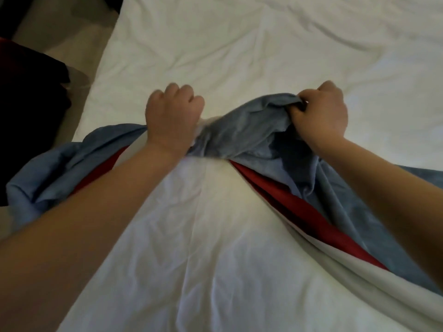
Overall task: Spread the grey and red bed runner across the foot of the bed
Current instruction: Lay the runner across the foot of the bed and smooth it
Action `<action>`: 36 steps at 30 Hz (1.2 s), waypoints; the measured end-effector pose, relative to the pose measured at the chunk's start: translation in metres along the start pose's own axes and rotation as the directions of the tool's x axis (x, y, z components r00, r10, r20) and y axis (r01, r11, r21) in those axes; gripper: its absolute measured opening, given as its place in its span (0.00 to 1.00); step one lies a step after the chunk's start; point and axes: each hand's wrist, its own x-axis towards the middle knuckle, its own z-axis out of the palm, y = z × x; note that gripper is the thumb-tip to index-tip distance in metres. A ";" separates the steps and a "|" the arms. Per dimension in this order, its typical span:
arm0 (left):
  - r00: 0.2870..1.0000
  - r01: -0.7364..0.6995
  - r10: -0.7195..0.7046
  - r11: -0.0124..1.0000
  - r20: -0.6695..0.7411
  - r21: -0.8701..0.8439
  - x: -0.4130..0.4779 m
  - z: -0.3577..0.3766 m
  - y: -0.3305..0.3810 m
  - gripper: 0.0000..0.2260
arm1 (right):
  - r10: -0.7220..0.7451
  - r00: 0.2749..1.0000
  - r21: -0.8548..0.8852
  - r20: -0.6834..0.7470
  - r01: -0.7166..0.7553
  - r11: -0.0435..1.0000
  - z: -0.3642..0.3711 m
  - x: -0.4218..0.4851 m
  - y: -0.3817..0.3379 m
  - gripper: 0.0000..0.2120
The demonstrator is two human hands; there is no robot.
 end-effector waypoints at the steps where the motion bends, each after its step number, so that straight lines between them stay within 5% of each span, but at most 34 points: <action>1: 0.994 0.019 -0.013 0.999 0.106 -0.050 0.010 0.003 -0.001 0.08 | 0.061 0.997 -0.028 0.057 -0.060 0.998 0.008 0.004 0.001 0.10; 4: 0.969 0.091 -0.045 0.979 0.244 -0.182 0.018 0.014 0.008 0.10 | 0.184 0.959 -0.092 0.213 -0.168 0.981 0.029 0.004 -0.001 0.08; 8: 0.996 0.087 -0.071 0.946 0.061 -0.312 -0.012 0.009 0.030 0.05 | 0.157 0.981 0.049 0.110 -0.163 0.985 0.034 -0.014 -0.016 0.17; 11: 0.989 0.062 -0.110 0.909 -0.094 -0.412 -0.056 0.010 0.033 0.04 | -0.148 0.989 0.199 0.005 0.145 0.969 0.027 -0.038 -0.036 0.21; 14: 0.991 0.117 -0.130 0.942 -0.020 -0.314 -0.105 0.027 0.020 0.12 | -0.579 0.815 0.072 0.012 0.577 0.814 0.028 -0.062 -0.052 0.19; 17: 0.969 0.180 -0.145 0.969 0.198 -0.167 -0.138 0.044 0.004 0.27 | -0.742 0.642 -0.008 0.193 0.757 0.653 0.042 -0.069 -0.065 0.24; 22: 0.947 0.210 -0.179 0.973 0.268 -0.092 -0.117 0.061 -0.019 0.32 | -0.648 0.687 -0.181 0.329 0.720 0.670 0.065 -0.055 -0.091 0.23; 29: 0.933 0.206 -0.148 0.967 0.327 -0.150 -0.061 0.062 -0.035 0.08 | -0.606 0.694 -0.035 0.389 0.669 0.743 0.066 -0.052 -0.105 0.21; 36: 0.927 0.051 0.186 0.799 0.326 -0.600 -0.094 0.027 -0.055 0.03 | -0.735 0.616 0.224 0.284 0.703 0.675 0.013 -0.071 -0.089 0.25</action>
